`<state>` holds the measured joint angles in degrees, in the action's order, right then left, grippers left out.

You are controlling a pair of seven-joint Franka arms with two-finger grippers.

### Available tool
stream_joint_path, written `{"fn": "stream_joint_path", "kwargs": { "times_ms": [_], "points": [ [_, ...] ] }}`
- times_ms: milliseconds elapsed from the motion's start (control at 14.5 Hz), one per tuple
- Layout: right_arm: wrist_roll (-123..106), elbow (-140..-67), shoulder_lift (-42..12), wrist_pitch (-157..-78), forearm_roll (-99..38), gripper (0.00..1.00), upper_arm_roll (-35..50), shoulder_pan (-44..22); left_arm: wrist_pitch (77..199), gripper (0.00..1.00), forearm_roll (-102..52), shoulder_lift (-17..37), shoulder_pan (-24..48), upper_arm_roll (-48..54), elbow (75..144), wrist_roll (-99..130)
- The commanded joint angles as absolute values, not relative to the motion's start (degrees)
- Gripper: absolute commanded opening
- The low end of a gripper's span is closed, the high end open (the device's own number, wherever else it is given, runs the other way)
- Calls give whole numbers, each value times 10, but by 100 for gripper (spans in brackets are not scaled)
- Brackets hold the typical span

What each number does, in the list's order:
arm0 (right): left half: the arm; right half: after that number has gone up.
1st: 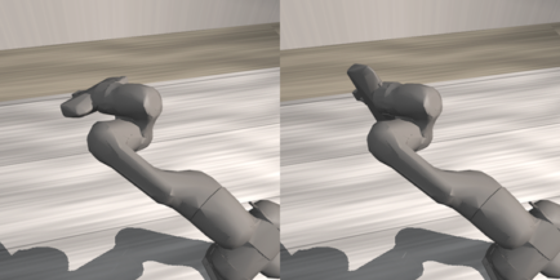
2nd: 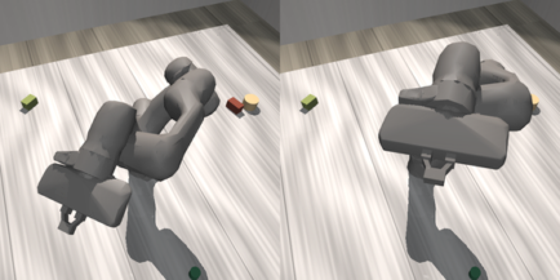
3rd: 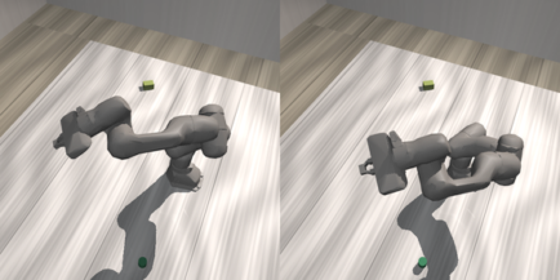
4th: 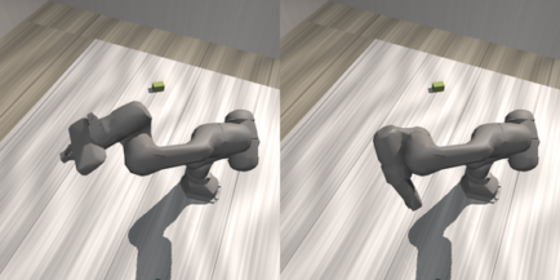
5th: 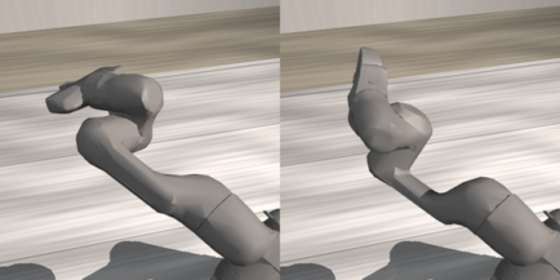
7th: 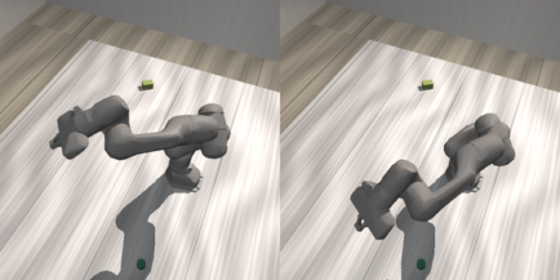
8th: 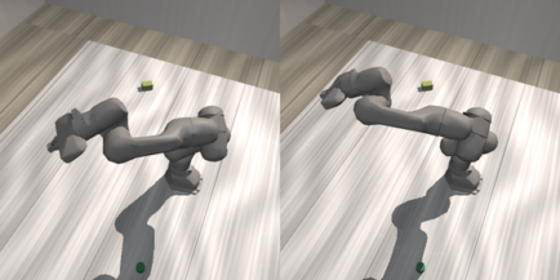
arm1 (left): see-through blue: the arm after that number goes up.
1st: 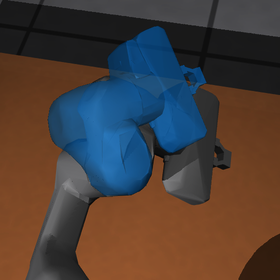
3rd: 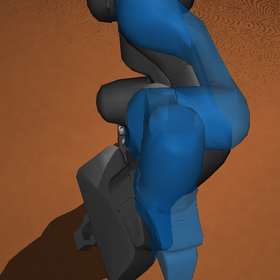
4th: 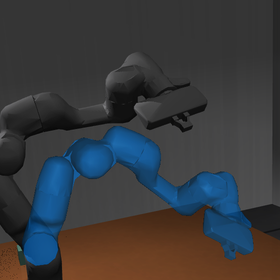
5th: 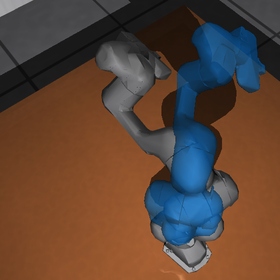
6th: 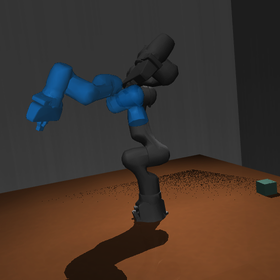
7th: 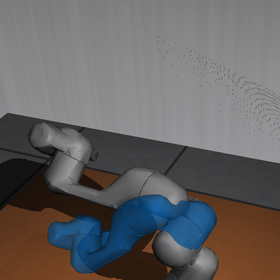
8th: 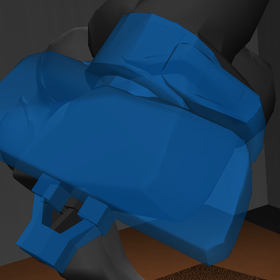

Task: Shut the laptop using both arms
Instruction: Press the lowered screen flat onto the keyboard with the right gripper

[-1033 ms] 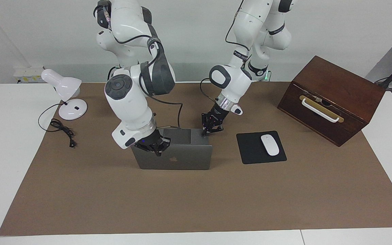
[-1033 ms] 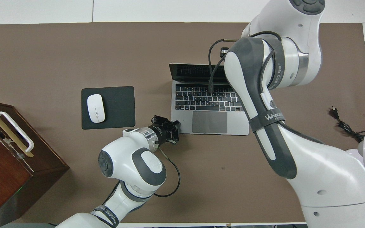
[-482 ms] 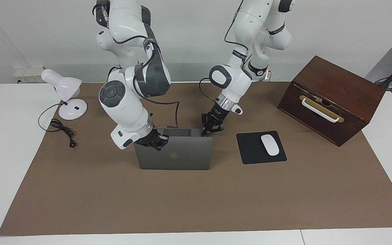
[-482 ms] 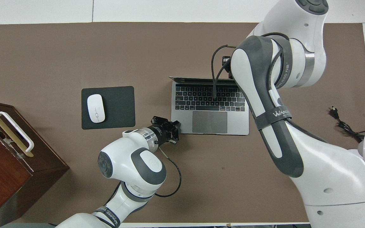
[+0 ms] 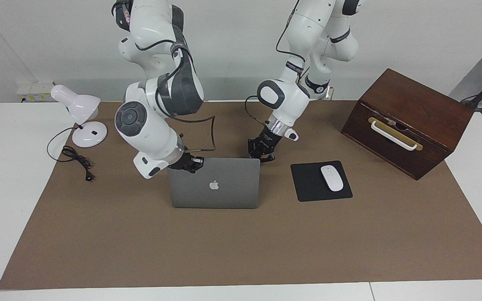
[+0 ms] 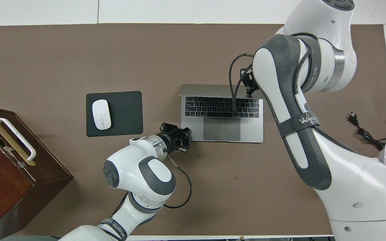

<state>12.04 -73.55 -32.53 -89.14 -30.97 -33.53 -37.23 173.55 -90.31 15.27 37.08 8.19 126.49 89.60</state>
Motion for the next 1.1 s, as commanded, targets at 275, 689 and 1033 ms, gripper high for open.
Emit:
{"fn": "stream_joint_path", "kwargs": {
  "times_ms": [275,689,1033],
  "points": [
    [123,-805,-290,-895,-322,0,-339,-383,1742,0,-922,164,382,78,1277,875],
    [123,-845,-272,-914,-321,0,-336,-385,1738,0,-922,158,376,78,1293,863],
    [147,-881,-256,-961,-321,0,-322,-407,1736,0,-922,149,375,78,1304,859]
  ]
}}
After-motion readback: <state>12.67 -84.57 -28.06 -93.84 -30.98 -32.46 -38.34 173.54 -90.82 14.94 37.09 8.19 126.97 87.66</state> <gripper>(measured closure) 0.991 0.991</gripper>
